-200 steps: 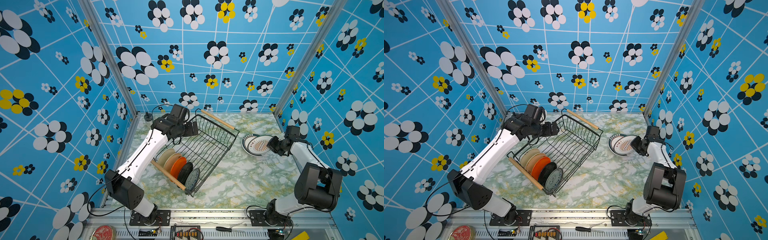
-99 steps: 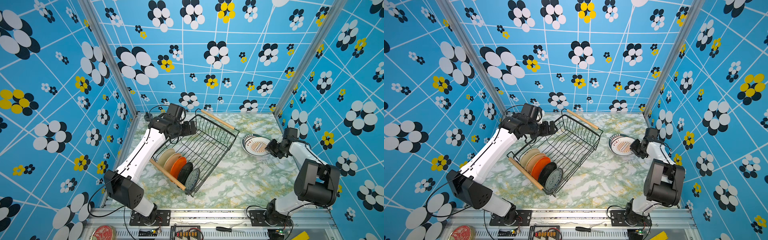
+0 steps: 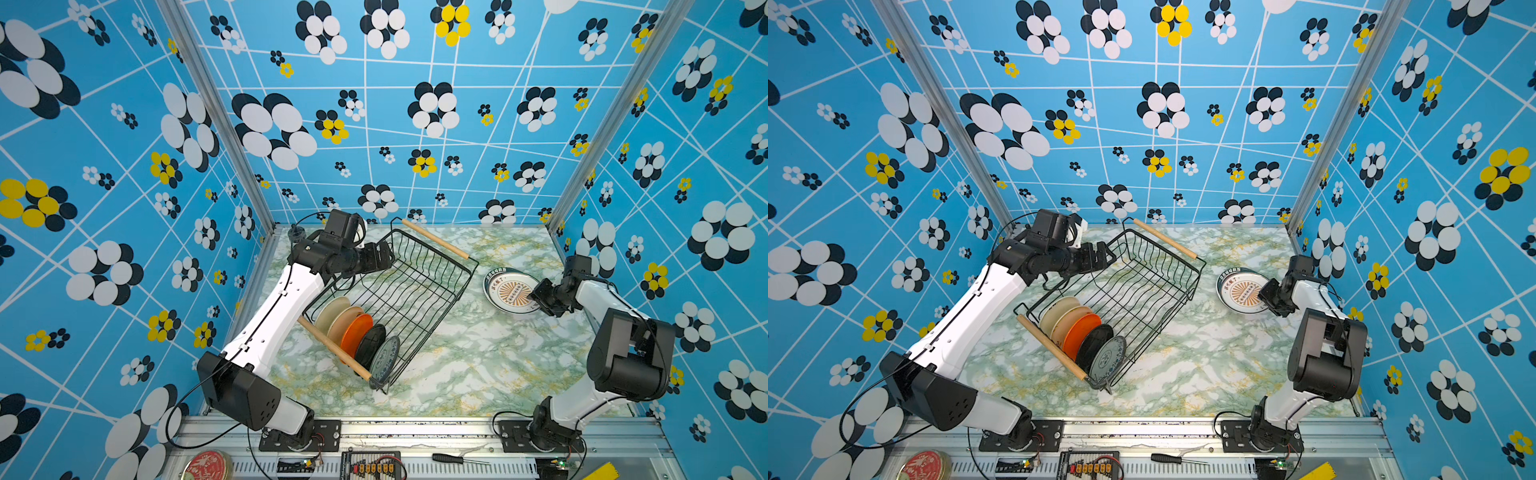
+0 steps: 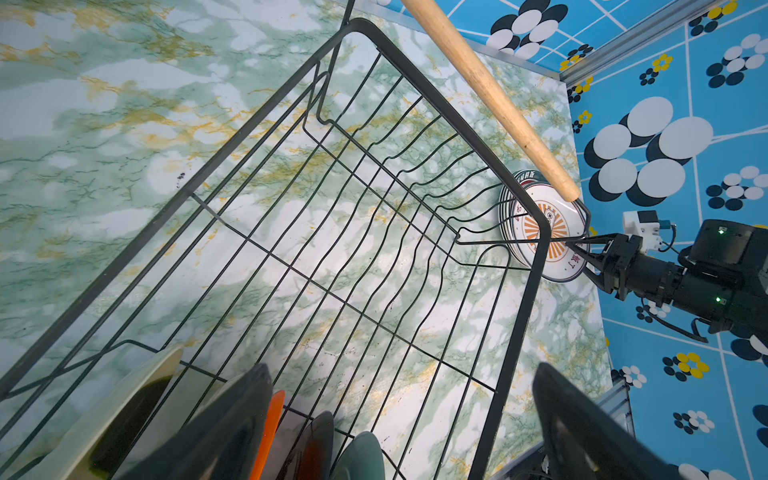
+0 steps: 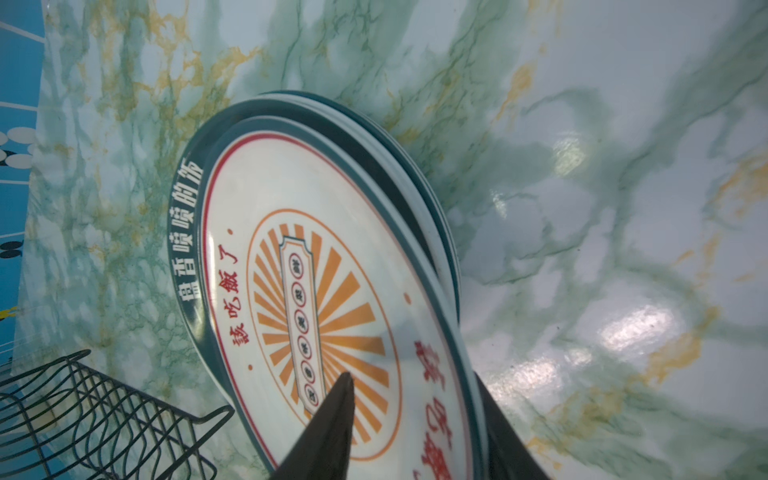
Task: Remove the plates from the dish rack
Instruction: 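Lower the sunburst plate flat onto the green-rimmed plate stack with the right gripper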
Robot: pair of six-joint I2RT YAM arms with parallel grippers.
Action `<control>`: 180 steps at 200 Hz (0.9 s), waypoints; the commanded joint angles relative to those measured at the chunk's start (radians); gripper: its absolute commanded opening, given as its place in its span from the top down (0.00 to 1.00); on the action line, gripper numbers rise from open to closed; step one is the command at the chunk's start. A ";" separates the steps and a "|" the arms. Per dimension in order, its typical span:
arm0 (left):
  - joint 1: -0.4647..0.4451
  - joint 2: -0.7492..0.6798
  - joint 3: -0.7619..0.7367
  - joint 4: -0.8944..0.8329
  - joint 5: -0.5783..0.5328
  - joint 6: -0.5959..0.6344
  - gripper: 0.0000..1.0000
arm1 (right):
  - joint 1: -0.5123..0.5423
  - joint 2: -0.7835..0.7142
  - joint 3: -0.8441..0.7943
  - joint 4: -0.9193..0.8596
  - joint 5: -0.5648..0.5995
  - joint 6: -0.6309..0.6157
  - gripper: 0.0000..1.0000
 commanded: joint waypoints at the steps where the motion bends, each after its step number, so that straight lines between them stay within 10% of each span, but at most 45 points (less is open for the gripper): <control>1: 0.009 -0.031 -0.026 0.024 0.035 0.012 0.01 | -0.005 0.024 0.037 -0.027 0.007 -0.024 0.51; 180: 0.011 -0.048 -0.074 0.004 0.022 0.003 0.01 | 0.031 0.106 0.137 -0.100 0.065 -0.030 0.33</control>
